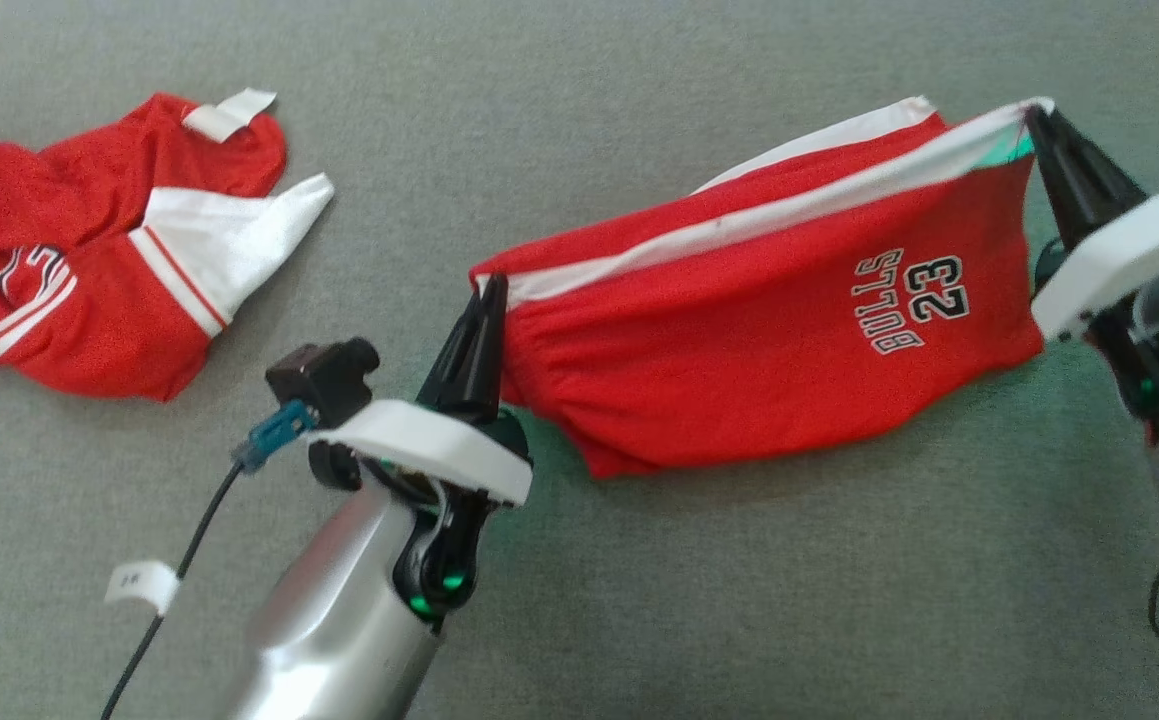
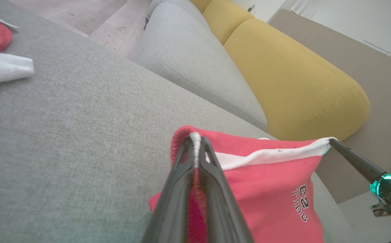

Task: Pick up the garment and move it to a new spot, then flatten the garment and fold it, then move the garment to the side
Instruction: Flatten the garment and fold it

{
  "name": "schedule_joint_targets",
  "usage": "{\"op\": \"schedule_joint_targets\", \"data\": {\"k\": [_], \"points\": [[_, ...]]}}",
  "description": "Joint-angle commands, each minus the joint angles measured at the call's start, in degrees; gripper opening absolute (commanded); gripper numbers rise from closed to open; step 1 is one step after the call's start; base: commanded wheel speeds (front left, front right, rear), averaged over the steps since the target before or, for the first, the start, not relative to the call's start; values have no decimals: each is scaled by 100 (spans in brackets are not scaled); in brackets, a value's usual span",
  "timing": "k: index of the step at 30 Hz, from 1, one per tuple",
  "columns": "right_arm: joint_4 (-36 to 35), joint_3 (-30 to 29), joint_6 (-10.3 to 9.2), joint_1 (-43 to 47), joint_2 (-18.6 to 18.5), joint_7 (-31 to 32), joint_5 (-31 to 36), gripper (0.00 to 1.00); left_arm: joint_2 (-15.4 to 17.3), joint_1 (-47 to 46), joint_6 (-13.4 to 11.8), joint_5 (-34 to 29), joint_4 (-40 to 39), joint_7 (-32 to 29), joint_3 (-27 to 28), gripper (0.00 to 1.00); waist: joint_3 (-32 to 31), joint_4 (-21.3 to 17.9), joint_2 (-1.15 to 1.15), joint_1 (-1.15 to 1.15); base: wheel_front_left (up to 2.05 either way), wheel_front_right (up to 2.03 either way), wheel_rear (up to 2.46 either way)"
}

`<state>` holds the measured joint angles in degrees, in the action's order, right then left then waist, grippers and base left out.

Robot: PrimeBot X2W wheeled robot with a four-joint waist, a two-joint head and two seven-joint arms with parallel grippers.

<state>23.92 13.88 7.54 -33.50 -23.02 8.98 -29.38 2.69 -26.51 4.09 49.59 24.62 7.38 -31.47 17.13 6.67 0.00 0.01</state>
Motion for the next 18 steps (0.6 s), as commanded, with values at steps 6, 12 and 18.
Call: {"op": "schedule_joint_targets", "data": {"k": [6, 12, 18], "points": [[539, 424, -5, -730, -159, -276, -122, 5, 20, -624, -80, 264, 248, 368, -170, 0, 292, 201, 0, -1, 0, 0, 0], [1095, 853, -5, -1166, -108, -538, -289, 33, 20, -903, -110, 448, 607, 604, -413, 0, 370, 241, 0, -1, 0, 0, 0], [1353, 1184, -5, -1280, -135, -1340, -510, 100, 20, -900, -76, 655, 819, 730, -468, 100, 257, 193, 0, -1, 0, 0, 0]]}}
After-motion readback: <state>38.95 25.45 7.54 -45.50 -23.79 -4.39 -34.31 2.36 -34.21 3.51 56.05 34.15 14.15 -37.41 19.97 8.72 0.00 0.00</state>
